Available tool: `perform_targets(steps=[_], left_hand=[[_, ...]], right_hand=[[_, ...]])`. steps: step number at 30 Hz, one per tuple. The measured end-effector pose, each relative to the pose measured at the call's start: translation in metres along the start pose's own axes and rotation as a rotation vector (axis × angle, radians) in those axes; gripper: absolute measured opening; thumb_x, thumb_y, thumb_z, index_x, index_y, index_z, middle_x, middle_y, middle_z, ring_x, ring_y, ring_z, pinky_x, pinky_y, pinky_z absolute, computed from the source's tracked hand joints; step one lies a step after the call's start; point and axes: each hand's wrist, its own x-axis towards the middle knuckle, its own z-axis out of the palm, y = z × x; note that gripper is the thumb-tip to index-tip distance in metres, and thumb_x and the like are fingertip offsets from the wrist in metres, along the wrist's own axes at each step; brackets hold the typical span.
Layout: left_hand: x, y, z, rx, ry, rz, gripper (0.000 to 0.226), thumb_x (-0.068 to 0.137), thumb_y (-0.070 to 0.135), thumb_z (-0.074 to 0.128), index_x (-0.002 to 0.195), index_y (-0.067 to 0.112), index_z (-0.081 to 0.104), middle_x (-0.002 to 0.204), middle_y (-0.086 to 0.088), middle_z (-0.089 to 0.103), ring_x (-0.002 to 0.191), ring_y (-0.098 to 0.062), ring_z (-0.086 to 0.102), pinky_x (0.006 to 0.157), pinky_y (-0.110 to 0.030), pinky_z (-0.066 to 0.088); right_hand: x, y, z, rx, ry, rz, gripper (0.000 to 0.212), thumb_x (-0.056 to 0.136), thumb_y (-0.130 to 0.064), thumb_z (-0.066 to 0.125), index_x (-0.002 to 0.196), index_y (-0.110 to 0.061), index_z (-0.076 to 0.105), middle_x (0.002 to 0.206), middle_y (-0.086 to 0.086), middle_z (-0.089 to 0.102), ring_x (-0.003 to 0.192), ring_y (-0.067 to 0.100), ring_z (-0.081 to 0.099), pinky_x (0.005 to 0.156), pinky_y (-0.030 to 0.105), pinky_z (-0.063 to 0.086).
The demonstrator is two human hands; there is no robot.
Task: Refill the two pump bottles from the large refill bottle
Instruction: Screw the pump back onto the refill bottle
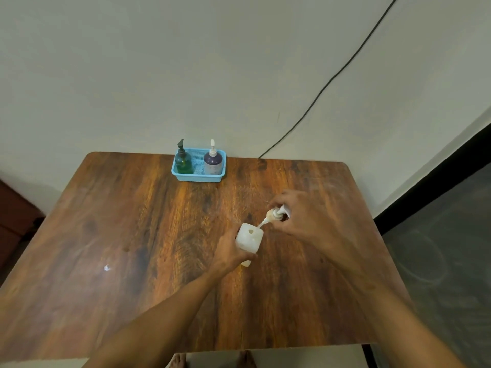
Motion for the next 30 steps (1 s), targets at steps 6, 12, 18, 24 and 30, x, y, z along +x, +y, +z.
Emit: perform_targets(steps=[6,12,18,24,30], left_hand=[[-0.002,0.010,-0.008,-0.009,0.038,0.046,0.086,0.055,0.027,0.095,0.130,0.026,0.053,0.115,0.013,0.059,0.102,-0.008,0.058,0.069,-0.013,0.044],[-0.004,0.021,-0.014,-0.042,0.059,0.099,0.082,0.053,0.027,0.093,0.125,0.032,0.054,0.112,0.013,0.064,0.100,-0.008,0.063,0.077,-0.028,0.058],[-0.005,0.025,-0.016,-0.038,0.063,0.094,0.082,0.056,0.023,0.095,0.126,0.031,0.054,0.109,0.018,0.060,0.095,-0.001,0.060,0.071,-0.012,0.045],[-0.006,0.022,-0.011,-0.041,0.076,0.069,0.080,0.058,0.026,0.094,0.128,0.028,0.056,0.111,0.015,0.061,0.098,-0.007,0.062,0.073,-0.013,0.047],[-0.006,0.016,-0.013,-0.027,0.046,0.090,0.084,0.054,0.032,0.094,0.129,0.031,0.056,0.112,0.014,0.065,0.101,-0.007,0.064,0.074,-0.020,0.052]], right_hand=[[0.016,-0.004,0.031,0.022,-0.033,0.006,0.022,0.073,-0.017,0.081,0.091,-0.014,0.069,0.090,-0.003,0.064,0.078,0.011,0.057,0.068,0.033,0.054],[0.023,0.003,0.064,0.053,-0.079,0.035,0.025,0.074,-0.018,0.080,0.096,-0.018,0.070,0.097,-0.004,0.065,0.084,0.011,0.059,0.073,0.032,0.056],[0.031,0.008,0.077,0.037,-0.103,0.032,0.029,0.072,-0.017,0.078,0.100,-0.018,0.071,0.100,-0.005,0.067,0.086,0.009,0.058,0.070,0.022,0.047],[0.035,0.005,0.083,-0.018,-0.036,0.038,0.028,0.077,-0.030,0.078,0.097,-0.011,0.072,0.092,0.000,0.066,0.078,0.009,0.054,0.058,0.014,0.030],[0.036,0.012,0.083,0.048,-0.084,-0.026,0.010,0.075,-0.013,0.075,0.084,-0.013,0.070,0.083,-0.006,0.060,0.073,0.006,0.050,0.059,0.015,0.030]])
